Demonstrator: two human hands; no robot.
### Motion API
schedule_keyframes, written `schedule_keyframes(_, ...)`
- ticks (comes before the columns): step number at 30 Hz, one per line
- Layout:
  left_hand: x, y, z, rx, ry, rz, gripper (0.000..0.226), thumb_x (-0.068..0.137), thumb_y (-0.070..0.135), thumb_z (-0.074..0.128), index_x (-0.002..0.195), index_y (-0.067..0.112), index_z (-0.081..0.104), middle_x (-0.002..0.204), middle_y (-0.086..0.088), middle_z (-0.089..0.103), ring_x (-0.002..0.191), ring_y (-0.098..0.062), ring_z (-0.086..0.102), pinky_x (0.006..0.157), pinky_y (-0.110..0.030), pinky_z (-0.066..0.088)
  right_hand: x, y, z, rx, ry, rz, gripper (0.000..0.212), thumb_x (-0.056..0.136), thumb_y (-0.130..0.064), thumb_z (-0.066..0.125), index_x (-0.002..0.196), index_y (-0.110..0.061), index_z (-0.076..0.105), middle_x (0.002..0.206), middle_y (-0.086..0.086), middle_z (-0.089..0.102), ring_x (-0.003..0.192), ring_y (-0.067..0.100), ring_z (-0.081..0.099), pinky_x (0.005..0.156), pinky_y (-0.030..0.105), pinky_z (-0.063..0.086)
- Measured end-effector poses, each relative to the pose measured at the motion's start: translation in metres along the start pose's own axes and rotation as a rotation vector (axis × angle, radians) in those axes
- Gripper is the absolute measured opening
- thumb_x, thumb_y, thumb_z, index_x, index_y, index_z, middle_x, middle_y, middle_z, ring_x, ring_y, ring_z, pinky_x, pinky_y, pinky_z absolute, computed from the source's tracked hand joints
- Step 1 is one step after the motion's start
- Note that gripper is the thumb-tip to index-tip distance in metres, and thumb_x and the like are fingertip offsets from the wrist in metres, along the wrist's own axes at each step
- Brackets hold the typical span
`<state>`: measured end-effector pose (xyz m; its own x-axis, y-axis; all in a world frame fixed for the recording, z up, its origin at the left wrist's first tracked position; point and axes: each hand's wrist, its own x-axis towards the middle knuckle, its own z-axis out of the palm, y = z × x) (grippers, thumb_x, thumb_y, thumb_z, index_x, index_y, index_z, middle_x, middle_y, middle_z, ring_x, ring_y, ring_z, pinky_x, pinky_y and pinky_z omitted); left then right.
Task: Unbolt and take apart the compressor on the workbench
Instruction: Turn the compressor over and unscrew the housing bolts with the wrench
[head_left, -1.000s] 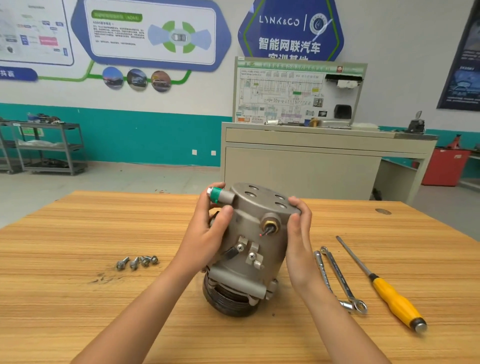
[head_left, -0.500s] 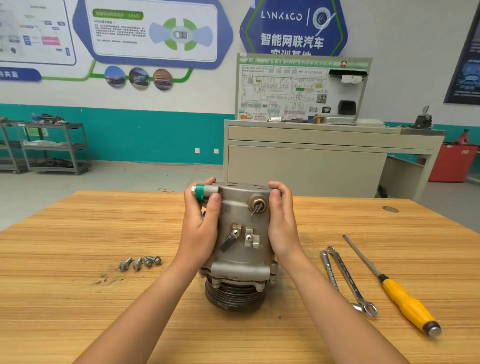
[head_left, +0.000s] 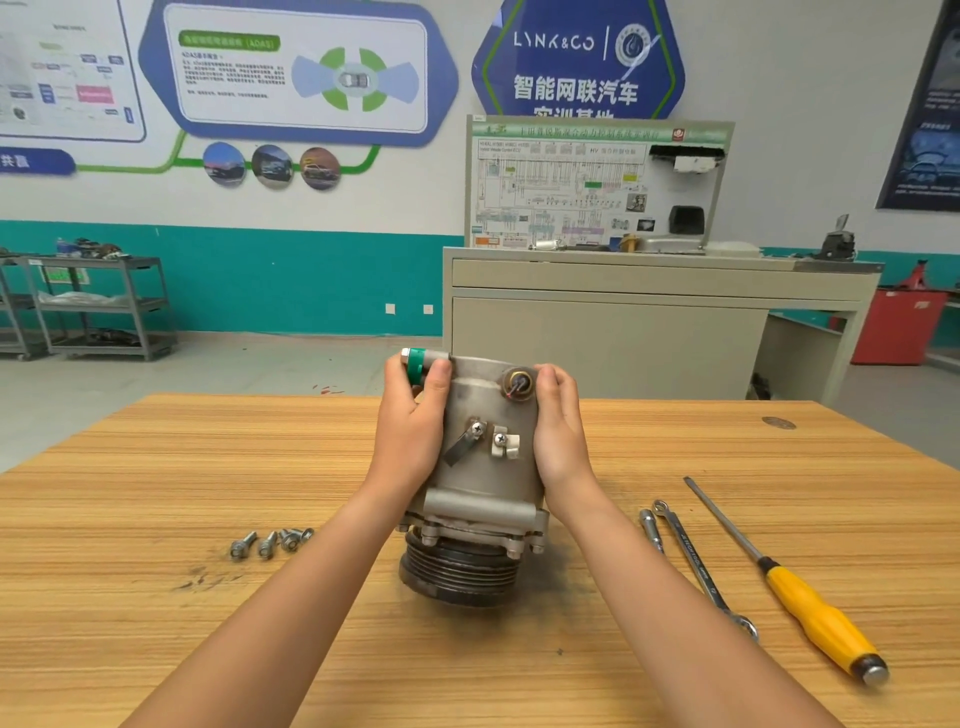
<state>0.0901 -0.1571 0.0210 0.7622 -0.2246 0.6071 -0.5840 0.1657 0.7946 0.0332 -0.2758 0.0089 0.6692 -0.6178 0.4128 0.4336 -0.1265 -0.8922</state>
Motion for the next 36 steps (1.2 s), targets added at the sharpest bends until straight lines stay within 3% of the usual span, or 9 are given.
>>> schedule_keyframes(3,0.009,-0.004,0.006,0.03,-0.008,-0.025,0.014,0.097,0.034,0.046,0.098,0.02,0.046,0.086,0.01,0.05,0.069,0.011,0.049,0.061,-0.007,0.038,0.006,0.004,-0.001,0.003,0.043,-0.006,0.017,0.096,-0.041,0.038,0.094,-0.032,0.051,0.1,-0.012,0.056,0.099,0.008,0.052,0.086,0.023,0.042)
schedule_keyframes(8,0.019,-0.008,0.014,0.027,0.004,-0.076,0.019,0.097,0.035,0.047,0.103,0.018,0.047,0.086,0.012,0.051,0.075,0.005,0.05,0.059,-0.005,0.038,0.01,0.008,-0.001,0.033,0.105,0.001,0.019,0.099,-0.032,0.038,0.107,-0.024,0.054,0.115,0.002,0.059,0.111,0.018,0.053,0.099,0.035,0.042)
schedule_keyframes(11,0.024,-0.01,0.017,-0.003,0.006,-0.132,0.018,0.097,0.034,0.048,0.104,0.018,0.047,0.089,0.011,0.052,0.08,0.001,0.05,0.061,-0.003,0.039,0.012,0.009,-0.003,-0.006,0.106,-0.049,0.023,0.099,-0.028,0.037,0.116,-0.024,0.052,0.125,0.001,0.054,0.119,0.014,0.048,0.103,0.031,0.037)
schedule_keyframes(16,0.029,-0.009,0.022,-0.146,-0.023,-0.284,0.023,0.096,0.032,0.052,0.11,0.014,0.047,0.097,0.002,0.055,0.097,-0.018,0.057,0.094,-0.041,0.048,0.021,0.01,-0.007,-0.152,-0.014,-0.124,0.046,0.094,-0.041,0.04,0.134,-0.018,0.041,0.131,-0.008,0.039,0.118,-0.002,0.035,0.093,0.007,0.024)
schedule_keyframes(18,0.031,-0.008,0.023,-0.177,-0.057,-0.323,0.029,0.093,0.029,0.057,0.114,0.012,0.045,0.107,-0.006,0.057,0.106,-0.024,0.059,0.097,-0.047,0.046,0.024,0.012,-0.01,-0.176,-0.033,-0.104,0.052,0.089,-0.043,0.049,0.134,-0.017,0.041,0.132,-0.005,0.039,0.119,0.002,0.037,0.097,0.012,0.028)
schedule_keyframes(22,0.036,-0.012,0.026,-0.119,-0.152,-0.337,0.047,0.084,0.024,0.069,0.12,0.012,0.041,0.113,-0.007,0.057,0.105,-0.022,0.06,0.096,-0.042,0.048,0.032,0.019,-0.014,-0.09,-0.018,-0.023,0.05,0.083,-0.043,0.058,0.125,-0.017,0.048,0.132,0.006,0.047,0.122,0.016,0.045,0.106,0.034,0.035)
schedule_keyframes(25,0.042,-0.015,0.03,-0.091,-0.183,-0.345,0.055,0.082,0.023,0.072,0.125,0.011,0.039,0.115,-0.008,0.056,0.106,-0.021,0.06,0.096,-0.04,0.048,0.036,0.022,-0.015,-0.053,-0.002,0.01,0.034,0.081,-0.049,0.057,0.108,-0.027,0.054,0.124,0.003,0.053,0.113,0.011,0.051,0.091,0.023,0.042)
schedule_keyframes(28,0.05,-0.019,0.034,-0.055,-0.209,-0.372,0.062,0.081,0.024,0.073,0.13,0.009,0.038,0.118,-0.009,0.057,0.106,-0.021,0.06,0.095,-0.038,0.049,0.042,0.029,-0.017,-0.004,0.009,0.064,0.028,0.086,-0.045,0.054,0.106,-0.024,0.055,0.118,0.003,0.057,0.109,0.015,0.054,0.092,0.03,0.044)
schedule_keyframes(36,0.061,-0.027,0.045,-0.044,-0.227,-0.462,0.062,0.08,0.024,0.074,0.13,0.009,0.039,0.113,-0.011,0.06,0.094,-0.02,0.064,0.069,-0.026,0.052,0.052,0.04,-0.021,0.034,0.01,0.139,0.02,0.092,-0.046,0.045,0.09,-0.029,0.056,0.099,-0.01,0.059,0.091,0.004,0.056,0.08,0.024,0.045)
